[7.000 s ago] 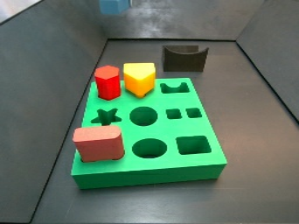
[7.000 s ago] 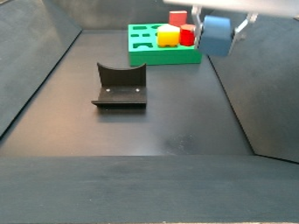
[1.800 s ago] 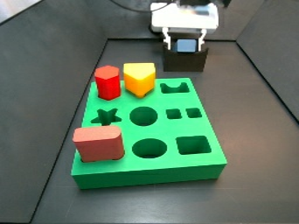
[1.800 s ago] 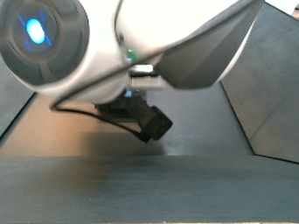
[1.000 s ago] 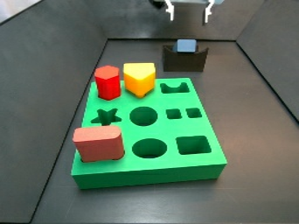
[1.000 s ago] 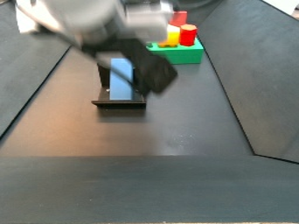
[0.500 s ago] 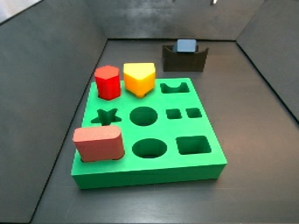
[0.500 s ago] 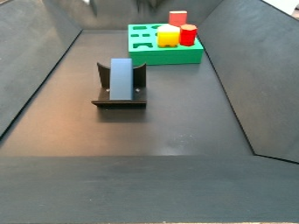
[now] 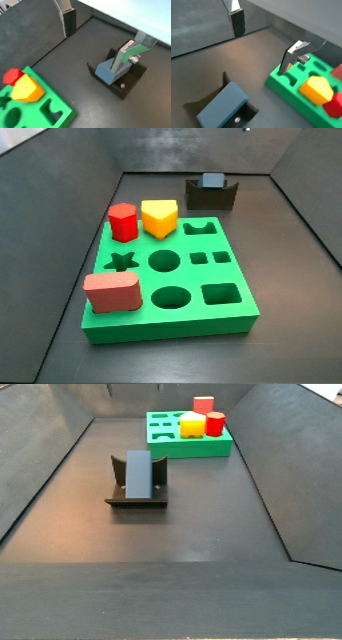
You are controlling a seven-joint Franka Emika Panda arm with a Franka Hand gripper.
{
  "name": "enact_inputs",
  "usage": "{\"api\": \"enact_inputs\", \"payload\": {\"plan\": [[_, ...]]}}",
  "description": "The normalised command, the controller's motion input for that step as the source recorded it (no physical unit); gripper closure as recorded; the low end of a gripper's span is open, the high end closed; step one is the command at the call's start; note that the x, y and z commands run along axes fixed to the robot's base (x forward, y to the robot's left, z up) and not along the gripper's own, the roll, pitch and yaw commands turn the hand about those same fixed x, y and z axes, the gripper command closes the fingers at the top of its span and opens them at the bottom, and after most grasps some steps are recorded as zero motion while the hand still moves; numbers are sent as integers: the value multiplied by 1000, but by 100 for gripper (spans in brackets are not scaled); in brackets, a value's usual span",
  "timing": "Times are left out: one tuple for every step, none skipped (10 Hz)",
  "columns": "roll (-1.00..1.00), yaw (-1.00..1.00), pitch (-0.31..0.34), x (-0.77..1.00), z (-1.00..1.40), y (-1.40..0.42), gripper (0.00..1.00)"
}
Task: Pick up the rectangle object. Move up. Place the rectangle object on the fixture. Regrasp the rectangle object. Move to above the board. Insert the rectangle object.
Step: Regrasp the rectangle object.
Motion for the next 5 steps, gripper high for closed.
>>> {"api": "enact_inputs", "payload": {"plan": [[1000, 19, 7, -32, 10, -19, 0], [1000, 20, 1, -32, 9, -23, 0], [1000, 21, -2, -30, 6, -20, 0], [1000, 23, -10, -24, 7, -20, 0], [1000, 24, -10, -25, 7, -15, 0]]}}
